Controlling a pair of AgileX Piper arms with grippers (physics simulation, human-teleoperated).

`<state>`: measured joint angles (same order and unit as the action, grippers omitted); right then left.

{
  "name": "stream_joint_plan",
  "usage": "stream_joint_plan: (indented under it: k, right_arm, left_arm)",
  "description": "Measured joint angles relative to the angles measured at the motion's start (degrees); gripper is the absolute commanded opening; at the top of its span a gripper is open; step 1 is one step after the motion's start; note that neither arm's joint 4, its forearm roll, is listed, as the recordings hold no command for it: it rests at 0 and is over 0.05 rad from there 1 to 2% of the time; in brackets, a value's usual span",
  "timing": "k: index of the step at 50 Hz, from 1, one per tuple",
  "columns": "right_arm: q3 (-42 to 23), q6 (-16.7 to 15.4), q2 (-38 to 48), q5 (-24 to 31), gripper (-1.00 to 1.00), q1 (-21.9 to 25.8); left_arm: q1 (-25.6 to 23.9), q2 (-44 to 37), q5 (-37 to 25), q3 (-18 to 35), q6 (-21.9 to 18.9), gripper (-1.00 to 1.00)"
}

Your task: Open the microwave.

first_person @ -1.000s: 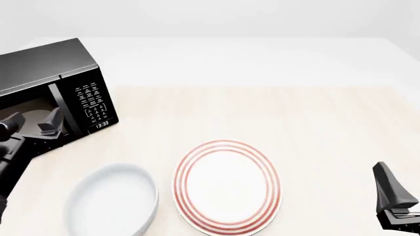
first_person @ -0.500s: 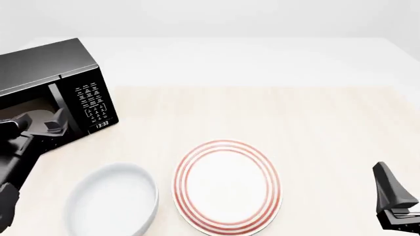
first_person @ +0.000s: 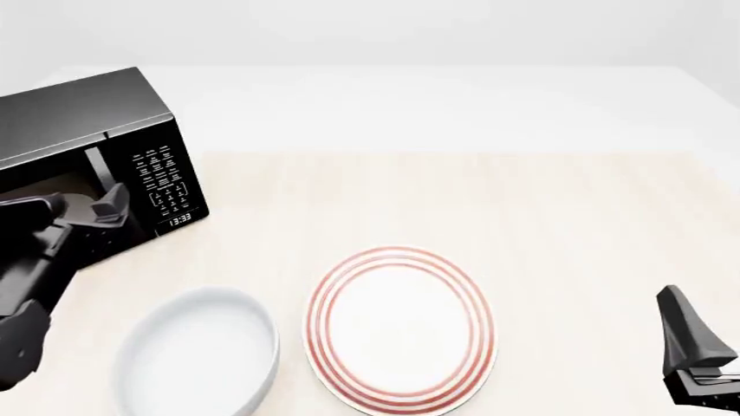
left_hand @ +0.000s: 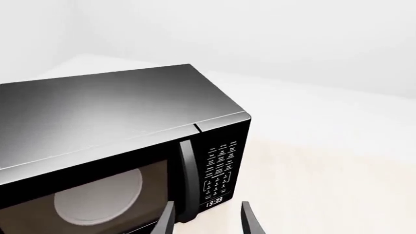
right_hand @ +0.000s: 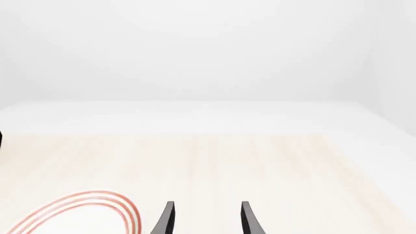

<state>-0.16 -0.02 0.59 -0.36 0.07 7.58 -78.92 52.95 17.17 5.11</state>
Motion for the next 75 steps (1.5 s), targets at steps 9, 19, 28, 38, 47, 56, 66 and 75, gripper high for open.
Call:
stream_joint_plan:
  k: [9,19,28,38,47,56,66,75]
  right_arm:
    - [0.0,0.0,0.0,0.0,1.00,0.0]
    - [0.0,0.0,0.0,0.0,1.00,0.0]
    - [0.0,0.0,0.0,0.0,1.00,0.0]
    - [0.0,0.0,0.0,0.0,1.00,0.0]
    - [0.0,0.0,0.0,0.0,1.00,0.0]
    - [0.0,0.0,0.0,0.0,1.00,0.0]
    - [0.0,0.0,0.0,0.0,1.00,0.0]
    - [0.0,0.0,0.0,0.0,1.00,0.0]
  left_arm:
    - [0.5,-2.7,0.7,1.5,-0.5,1.00]
    - [0.8,-5.7,0.9,3.5,-1.1,1.00]
    - [0.9,-8.1,0.9,5.2,-1.2,1.00]
    - [0.9,-10.3,0.5,7.0,-1.3,1.00]
    - [0.8,-12.9,0.5,8.4,-0.2,1.00]
    - [0.8,-15.2,0.6,9.4,1.1,1.00]
    - [1.0,-17.4,0.6,10.5,2.0,1.00]
    - [1.0,-18.9,0.6,11.5,2.4,1.00]
